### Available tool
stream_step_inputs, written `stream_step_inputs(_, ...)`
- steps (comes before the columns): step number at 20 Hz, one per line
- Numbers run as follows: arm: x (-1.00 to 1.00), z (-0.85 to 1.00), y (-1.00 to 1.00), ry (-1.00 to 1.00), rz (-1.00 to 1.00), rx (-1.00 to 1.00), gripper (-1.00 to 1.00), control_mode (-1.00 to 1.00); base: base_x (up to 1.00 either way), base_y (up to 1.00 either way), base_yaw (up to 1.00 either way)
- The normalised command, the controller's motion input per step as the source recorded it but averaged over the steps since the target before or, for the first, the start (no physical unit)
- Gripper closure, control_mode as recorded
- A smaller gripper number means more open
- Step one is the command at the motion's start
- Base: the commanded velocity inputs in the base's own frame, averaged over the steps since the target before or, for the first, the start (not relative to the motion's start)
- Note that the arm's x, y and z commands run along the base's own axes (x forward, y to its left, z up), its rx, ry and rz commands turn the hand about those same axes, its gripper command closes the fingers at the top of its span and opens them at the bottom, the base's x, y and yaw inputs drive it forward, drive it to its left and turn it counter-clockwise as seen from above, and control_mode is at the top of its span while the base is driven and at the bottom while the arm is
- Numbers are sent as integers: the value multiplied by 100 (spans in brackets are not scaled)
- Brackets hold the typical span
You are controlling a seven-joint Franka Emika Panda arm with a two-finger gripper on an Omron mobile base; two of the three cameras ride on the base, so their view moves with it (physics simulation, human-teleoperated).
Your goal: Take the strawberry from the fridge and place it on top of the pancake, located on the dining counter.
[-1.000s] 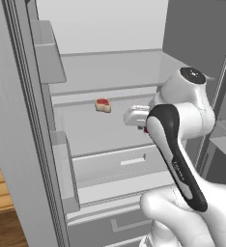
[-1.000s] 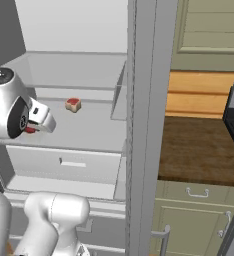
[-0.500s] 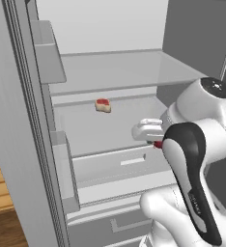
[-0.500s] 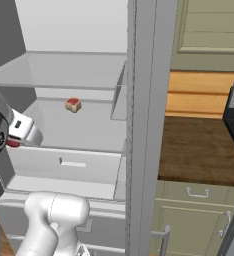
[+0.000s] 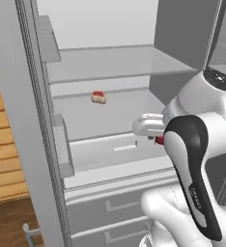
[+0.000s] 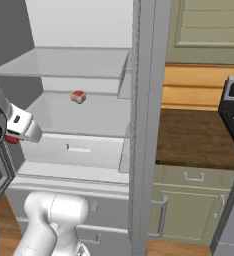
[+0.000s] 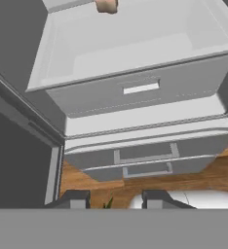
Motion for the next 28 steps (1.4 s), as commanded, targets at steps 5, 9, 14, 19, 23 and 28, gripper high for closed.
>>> stream_step_inputs(5, 0, 0, 0, 0, 0, 0, 100, 100, -96, 1, -14)
stream_step_inputs(9, 0, 0, 0, 0, 0, 0, 100, 100, -32, 10, -40)
stream_step_inputs(14, 0, 0, 0, 0, 0, 0, 100, 100, -3, 36, -60)
stream_step_inputs(19, 0, 0, 0, 0, 0, 0, 100, 100, -37, 54, -71)
stream_step_inputs(23, 0, 0, 0, 0, 0, 0, 100, 100, -36, 34, -78)
stream_step_inputs(28, 0, 0, 0, 0, 0, 0, 100, 100, -19, 75, -65)
